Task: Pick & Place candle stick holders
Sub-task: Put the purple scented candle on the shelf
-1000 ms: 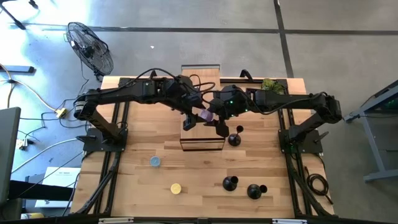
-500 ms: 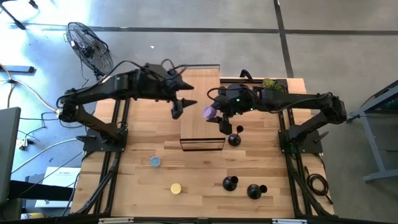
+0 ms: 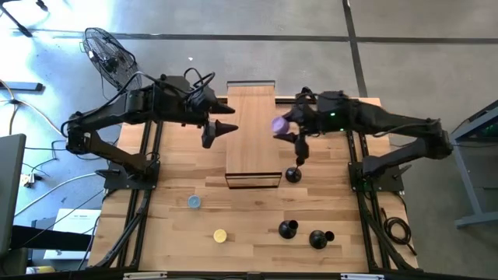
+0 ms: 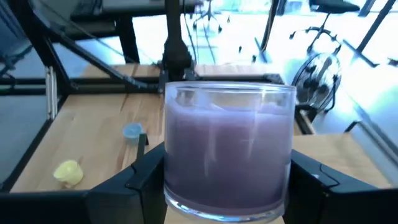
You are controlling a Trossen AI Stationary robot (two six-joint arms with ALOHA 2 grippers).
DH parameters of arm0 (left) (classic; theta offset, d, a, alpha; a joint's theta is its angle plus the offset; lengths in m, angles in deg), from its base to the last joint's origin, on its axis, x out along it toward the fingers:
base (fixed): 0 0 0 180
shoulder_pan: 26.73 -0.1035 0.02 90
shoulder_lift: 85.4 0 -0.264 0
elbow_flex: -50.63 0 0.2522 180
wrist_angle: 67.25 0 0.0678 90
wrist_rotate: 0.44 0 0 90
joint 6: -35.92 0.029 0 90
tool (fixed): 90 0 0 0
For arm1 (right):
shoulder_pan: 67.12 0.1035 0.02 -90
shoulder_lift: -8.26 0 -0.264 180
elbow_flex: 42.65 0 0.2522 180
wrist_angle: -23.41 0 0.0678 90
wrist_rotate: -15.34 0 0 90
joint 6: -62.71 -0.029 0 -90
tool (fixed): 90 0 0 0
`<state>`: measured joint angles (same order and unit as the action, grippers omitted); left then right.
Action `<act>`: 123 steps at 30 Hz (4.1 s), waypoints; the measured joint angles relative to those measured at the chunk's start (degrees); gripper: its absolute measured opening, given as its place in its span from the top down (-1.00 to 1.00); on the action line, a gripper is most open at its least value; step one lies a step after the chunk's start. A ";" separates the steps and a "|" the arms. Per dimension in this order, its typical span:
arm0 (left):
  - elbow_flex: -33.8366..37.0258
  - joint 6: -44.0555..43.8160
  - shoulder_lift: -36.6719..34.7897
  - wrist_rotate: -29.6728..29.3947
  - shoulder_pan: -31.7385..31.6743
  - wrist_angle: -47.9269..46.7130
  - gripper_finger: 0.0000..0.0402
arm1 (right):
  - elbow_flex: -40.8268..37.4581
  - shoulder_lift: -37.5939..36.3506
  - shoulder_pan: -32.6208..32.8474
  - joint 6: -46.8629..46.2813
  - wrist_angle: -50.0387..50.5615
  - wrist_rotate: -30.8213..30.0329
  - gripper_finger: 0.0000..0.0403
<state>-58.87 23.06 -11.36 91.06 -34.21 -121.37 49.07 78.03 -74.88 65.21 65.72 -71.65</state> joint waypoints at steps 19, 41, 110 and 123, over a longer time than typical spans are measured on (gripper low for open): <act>0.02 -0.35 -6.15 -8.06 -0.02 -4.23 -0.43 | 1.20 -15.70 -8.32 1.26 -11.95 5.76 -0.07; 0.00 -4.28 -17.17 -15.58 0.00 -10.26 -0.43 | 41.72 16.35 -26.66 -11.32 -16.12 43.33 -0.07; 0.00 -0.90 -17.20 -20.55 0.00 -12.33 -0.43 | -17.27 28.02 -36.54 -27.26 -74.10 48.45 -0.07; 0.00 1.04 -17.15 -20.57 0.00 -12.31 -0.43 | -22.90 28.06 -36.59 -25.41 -71.70 46.05 -0.07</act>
<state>-58.88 24.10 -28.51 70.49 -34.21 -133.68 26.17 106.08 -111.47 39.81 -5.97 -25.61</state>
